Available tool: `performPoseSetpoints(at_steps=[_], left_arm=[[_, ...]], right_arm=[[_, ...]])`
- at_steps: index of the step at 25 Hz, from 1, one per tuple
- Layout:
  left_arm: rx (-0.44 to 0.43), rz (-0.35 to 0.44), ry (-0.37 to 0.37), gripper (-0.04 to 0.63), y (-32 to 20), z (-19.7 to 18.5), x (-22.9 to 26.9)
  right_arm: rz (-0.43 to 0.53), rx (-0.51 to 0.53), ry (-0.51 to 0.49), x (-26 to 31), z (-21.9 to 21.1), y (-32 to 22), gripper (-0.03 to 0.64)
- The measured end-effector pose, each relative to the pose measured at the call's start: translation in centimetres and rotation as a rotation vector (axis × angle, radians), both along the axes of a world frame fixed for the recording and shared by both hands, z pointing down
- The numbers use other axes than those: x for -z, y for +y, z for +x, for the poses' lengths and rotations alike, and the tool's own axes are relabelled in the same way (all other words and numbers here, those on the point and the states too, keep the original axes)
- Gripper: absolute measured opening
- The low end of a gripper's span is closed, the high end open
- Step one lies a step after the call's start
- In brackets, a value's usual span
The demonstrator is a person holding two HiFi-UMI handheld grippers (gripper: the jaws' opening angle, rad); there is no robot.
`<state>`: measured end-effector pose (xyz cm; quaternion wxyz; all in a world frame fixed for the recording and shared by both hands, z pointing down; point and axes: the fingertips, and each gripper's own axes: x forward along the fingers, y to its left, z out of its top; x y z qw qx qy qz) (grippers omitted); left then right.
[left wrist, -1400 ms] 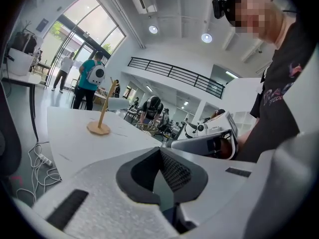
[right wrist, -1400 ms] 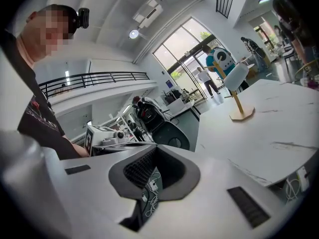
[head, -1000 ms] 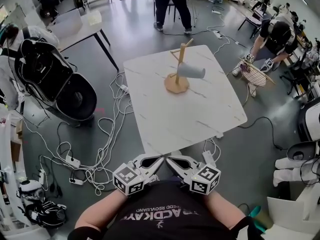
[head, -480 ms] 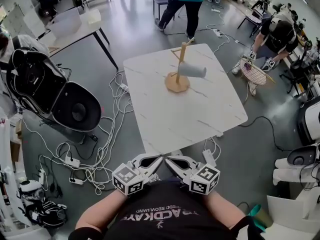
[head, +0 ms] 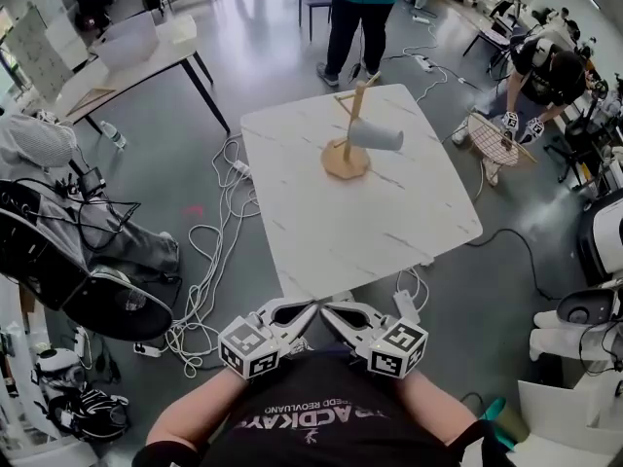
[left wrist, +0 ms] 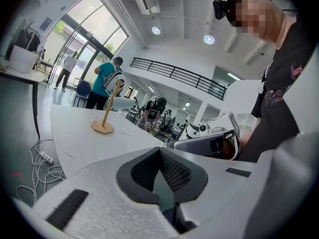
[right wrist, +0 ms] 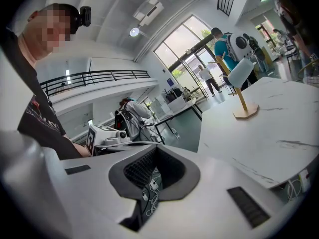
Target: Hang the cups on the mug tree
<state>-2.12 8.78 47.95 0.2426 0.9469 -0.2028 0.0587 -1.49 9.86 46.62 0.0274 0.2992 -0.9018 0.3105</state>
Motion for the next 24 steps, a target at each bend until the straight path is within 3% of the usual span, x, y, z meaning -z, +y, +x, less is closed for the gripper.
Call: performPoseSetpoints(at_steps=[24], left_arm=[[0.009, -0.006, -0.001, -0.006, 0.18, 0.08, -0.31]], right_arm=[[-0.015, 0.015, -0.005, -0.49, 0.04, 0.12, 0.009]])
